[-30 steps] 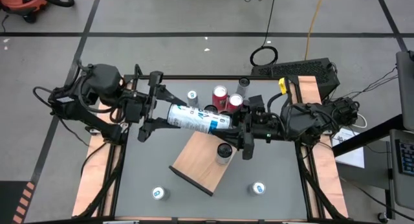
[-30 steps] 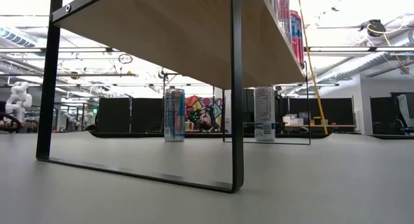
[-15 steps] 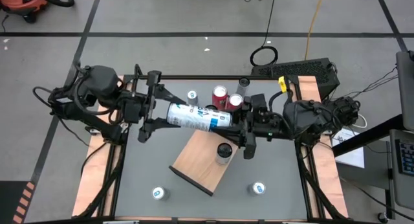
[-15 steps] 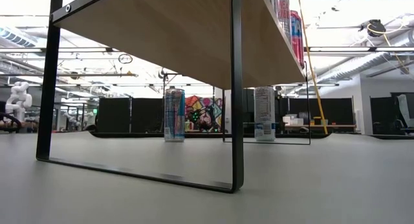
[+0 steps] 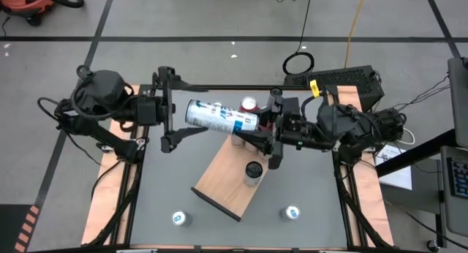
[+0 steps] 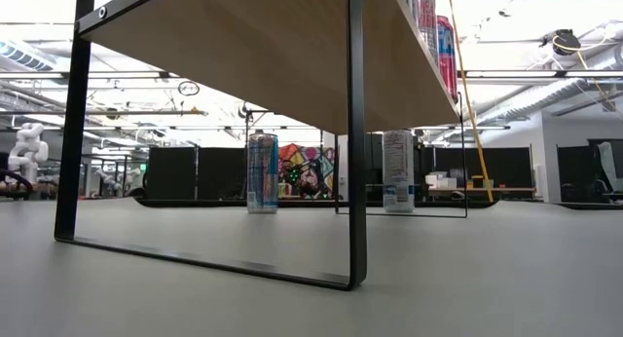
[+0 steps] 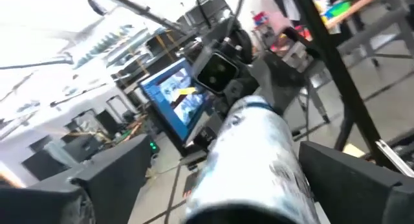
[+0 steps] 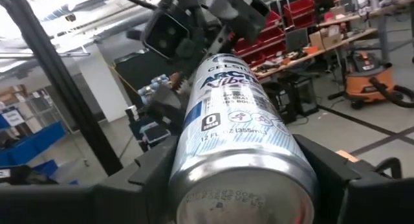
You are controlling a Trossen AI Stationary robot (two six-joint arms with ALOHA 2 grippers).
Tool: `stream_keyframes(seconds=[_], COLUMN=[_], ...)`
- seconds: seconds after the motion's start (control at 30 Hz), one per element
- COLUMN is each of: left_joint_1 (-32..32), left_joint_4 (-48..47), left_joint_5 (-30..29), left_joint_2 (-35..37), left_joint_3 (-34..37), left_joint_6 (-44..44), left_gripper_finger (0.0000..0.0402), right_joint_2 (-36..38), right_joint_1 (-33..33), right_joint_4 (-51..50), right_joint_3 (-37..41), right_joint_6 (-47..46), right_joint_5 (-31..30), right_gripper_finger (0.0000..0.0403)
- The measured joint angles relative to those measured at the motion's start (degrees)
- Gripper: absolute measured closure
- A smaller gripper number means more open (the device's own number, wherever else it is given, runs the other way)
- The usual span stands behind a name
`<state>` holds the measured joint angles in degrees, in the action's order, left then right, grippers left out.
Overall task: Place canned beverage on shelf
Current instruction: Put the white blue soda can on the shelf aligned with the other white blue soda cans
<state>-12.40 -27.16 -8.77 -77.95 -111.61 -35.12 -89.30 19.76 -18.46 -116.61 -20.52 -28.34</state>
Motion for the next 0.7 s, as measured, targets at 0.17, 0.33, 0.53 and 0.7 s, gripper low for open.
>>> stream_keyframes(seconds=[0.17, 0.33, 0.53, 0.7], left_joint_1=[0.02, 0.0, 0.04, 0.0], left_joint_4=[2.37, 4.72, 8.3, 10.21], left_joint_5=[-0.51, -1.56, -5.43, -4.92], left_joint_2=[1.27, 2.61, 3.24, 3.17], left_joint_3=[-0.02, -0.02, -0.02, -0.01], left_joint_6=[7.01, 19.56, 38.66, 47.02], left_gripper_finger=[0.0004, 0.0004, 0.0004, 0.0004], right_joint_2=[0.47, 1.5, 1.49, 1.55], right_joint_1=[-0.73, -0.96, -0.61, -0.5], right_joint_4=[0.68, 3.56, 9.11, 12.59], right_joint_3=[0.1, 0.08, 0.03, -0.01], right_joint_6=[1.68, 5.78, 17.21, 26.28], right_joint_5=[0.11, 0.11, 2.55, 3.17], right_gripper_finger=[0.0176, 0.0177, 0.0176, 0.0176])
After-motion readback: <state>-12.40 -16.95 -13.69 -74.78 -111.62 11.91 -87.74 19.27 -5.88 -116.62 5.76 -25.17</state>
